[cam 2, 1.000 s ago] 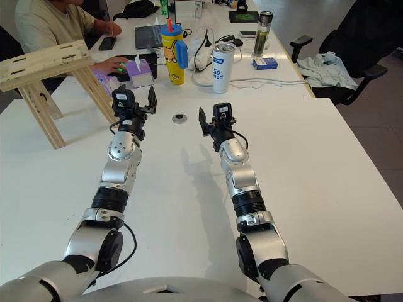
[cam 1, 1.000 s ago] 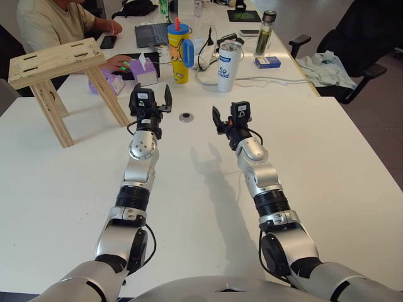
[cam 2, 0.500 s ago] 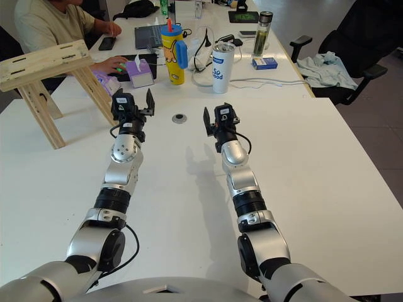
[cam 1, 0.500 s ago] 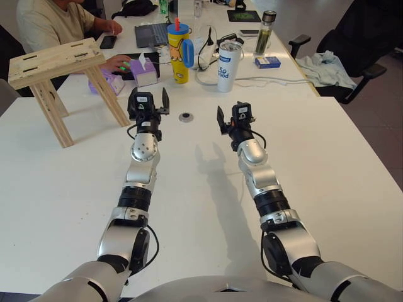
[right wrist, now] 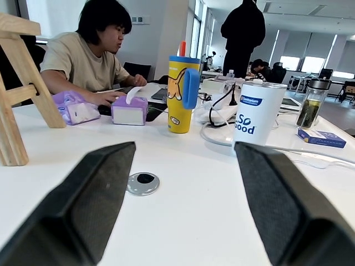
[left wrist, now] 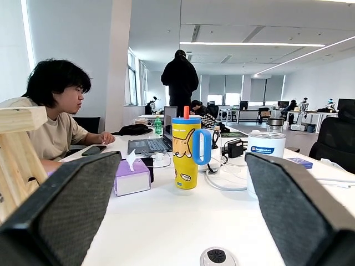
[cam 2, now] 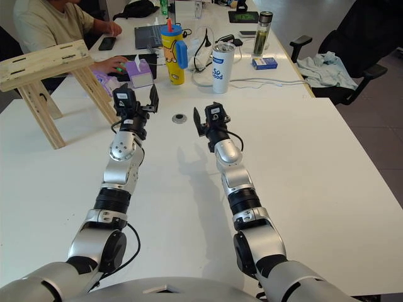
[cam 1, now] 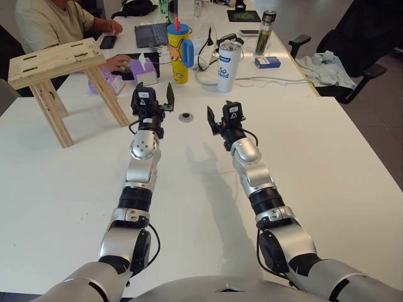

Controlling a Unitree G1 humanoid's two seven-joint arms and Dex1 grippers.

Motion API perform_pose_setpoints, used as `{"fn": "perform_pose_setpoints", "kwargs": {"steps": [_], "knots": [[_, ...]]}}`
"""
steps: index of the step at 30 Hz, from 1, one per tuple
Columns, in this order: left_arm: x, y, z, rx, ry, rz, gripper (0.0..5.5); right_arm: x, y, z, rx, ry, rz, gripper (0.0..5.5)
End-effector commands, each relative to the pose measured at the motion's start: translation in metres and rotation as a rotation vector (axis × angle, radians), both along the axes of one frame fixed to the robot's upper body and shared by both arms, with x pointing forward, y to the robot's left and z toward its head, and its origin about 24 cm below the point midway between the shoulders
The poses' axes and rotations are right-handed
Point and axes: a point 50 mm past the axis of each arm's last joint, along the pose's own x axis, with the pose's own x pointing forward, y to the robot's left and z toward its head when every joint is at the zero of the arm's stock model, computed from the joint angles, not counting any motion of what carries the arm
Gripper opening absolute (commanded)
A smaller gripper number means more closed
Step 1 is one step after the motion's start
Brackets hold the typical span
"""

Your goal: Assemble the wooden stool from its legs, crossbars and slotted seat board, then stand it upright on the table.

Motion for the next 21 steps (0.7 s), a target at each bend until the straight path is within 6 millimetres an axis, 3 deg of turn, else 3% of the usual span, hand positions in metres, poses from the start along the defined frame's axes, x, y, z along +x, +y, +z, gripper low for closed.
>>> {"fn": "perform_pose_setpoints", "kwargs": {"steps": [1,21], "knots": [[-0.0022,-0.0121,-0.0086,0.001,0.024,-0.026,4.14,0.0016,0.0018,0.0065,0.024,-0.019,-0.003,3.33],[0.002,-0.0215,-0.0038,0.02,0.0,-0.059,4.14,0.0021,0.0073,0.005,0.039,-0.009,0.015,3.33]]}}
